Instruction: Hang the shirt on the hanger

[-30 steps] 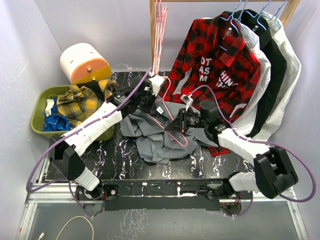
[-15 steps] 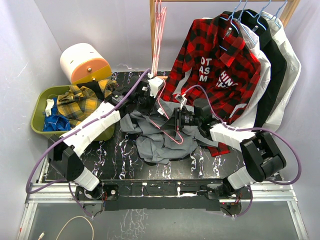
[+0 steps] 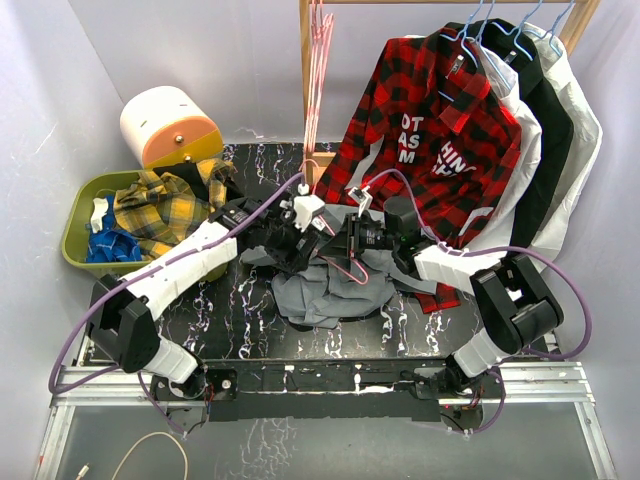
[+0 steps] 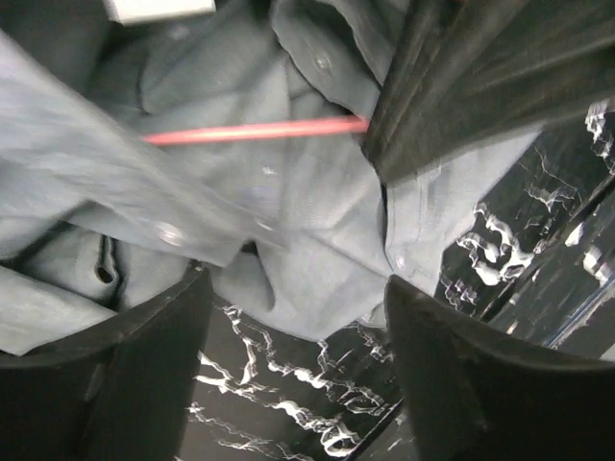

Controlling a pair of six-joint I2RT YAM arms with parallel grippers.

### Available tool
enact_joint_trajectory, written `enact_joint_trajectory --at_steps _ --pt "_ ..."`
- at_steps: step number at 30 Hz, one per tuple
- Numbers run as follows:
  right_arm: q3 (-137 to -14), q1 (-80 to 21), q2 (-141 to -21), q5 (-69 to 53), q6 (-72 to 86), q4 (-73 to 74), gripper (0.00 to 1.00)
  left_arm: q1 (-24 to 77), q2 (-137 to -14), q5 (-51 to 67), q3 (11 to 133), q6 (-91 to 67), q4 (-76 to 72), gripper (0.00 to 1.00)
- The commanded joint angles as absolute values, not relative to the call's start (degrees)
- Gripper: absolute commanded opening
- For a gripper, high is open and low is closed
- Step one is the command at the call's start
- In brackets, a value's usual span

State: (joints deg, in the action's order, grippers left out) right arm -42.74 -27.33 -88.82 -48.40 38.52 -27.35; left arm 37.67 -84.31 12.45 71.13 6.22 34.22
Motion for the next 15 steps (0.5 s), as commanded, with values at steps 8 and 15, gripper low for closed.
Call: enact_joint_trajectory --at_steps 8,15 --pt "-37.98 -27.86 -88.14 -45.46 36.72 -38.50 0.08 29.40 -78.63 43.85 73.46 26.67 48.73 0.97" --pt "-36.23 -27.86 -90.51 -45.12 33.83 -40.00 0.08 13.75 -82.57 59.08 84.37 49.75 57.16 0.96"
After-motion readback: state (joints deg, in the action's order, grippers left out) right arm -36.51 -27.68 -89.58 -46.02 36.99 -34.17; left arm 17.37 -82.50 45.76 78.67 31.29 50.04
